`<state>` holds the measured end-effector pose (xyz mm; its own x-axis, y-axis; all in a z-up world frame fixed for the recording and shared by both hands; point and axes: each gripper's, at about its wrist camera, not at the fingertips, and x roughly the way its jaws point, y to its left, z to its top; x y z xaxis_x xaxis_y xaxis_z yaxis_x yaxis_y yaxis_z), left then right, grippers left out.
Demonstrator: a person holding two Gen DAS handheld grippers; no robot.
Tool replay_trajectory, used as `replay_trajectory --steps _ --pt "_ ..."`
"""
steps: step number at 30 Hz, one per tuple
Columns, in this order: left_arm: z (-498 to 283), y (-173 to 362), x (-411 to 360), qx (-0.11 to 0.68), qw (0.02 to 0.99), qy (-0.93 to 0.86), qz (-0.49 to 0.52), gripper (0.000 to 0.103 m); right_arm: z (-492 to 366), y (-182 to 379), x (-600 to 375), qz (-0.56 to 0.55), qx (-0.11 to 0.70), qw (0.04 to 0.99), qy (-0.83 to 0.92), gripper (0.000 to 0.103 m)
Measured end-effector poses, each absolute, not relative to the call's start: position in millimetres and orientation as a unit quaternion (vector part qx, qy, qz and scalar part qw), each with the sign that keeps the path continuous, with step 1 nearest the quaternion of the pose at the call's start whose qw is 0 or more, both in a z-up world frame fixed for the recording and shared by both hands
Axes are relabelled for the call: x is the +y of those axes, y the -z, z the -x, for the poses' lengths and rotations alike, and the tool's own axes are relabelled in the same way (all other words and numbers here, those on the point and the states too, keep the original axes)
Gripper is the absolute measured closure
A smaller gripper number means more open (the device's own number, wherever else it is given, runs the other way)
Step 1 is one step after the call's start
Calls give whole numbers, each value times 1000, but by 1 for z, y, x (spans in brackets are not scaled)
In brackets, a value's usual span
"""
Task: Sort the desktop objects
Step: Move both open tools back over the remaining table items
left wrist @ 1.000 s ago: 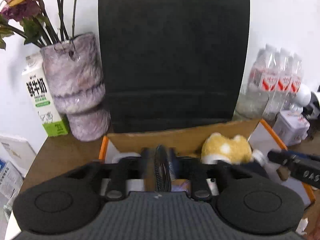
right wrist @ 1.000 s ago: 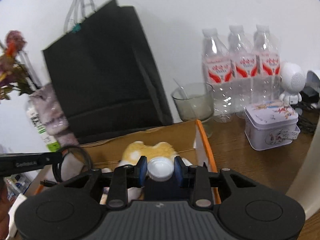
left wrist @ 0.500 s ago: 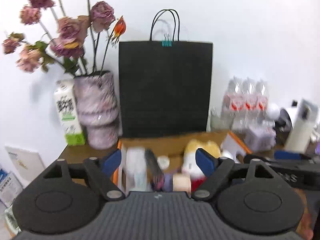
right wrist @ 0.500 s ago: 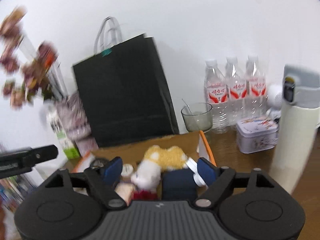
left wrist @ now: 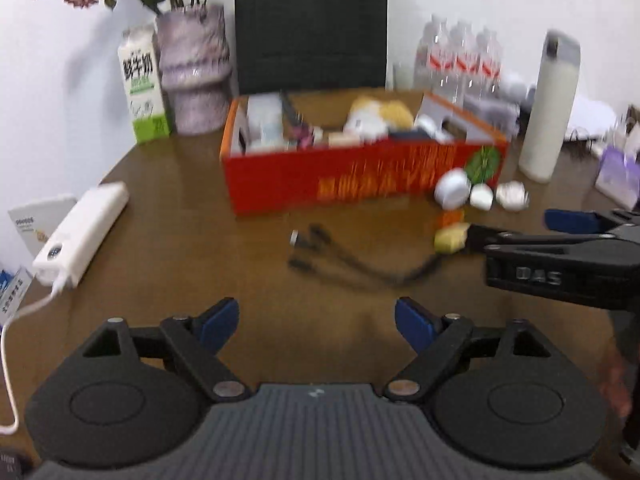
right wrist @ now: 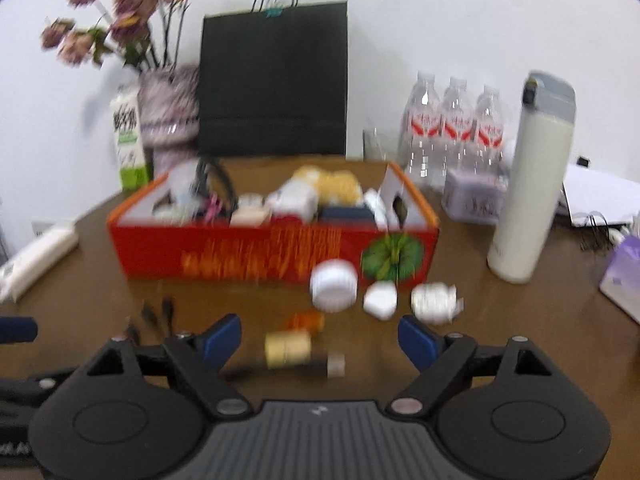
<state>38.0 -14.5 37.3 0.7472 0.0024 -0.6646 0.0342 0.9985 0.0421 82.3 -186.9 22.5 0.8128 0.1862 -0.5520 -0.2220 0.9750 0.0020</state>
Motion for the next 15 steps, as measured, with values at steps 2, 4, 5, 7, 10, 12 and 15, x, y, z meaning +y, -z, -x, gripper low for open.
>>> replay_trajectory --steps 2,4,5,7,10,12,15 --pt "-24 -32 -10 352 936 9 -20 15 -68 -20 -189 28 297 949 -106 17" --pt "-13 -28 -5 351 936 5 -9 15 -56 -22 -189 33 291 950 -110 15" --pt "-9 -27 -3 350 937 5 -3 15 -51 -23 -188 40 287 950 -112 13" --pt "-1 -24 4 347 938 2 8 14 -49 -22 -186 49 288 949 -116 13" --pt "6 -18 11 347 938 5 22 12 -51 -16 -184 53 297 945 -128 13" --pt "7 -13 13 353 936 6 22 12 -53 -12 -184 45 304 940 -147 13" --pt "7 -9 12 352 936 4 20 11 -55 -6 -184 34 313 935 -162 13"
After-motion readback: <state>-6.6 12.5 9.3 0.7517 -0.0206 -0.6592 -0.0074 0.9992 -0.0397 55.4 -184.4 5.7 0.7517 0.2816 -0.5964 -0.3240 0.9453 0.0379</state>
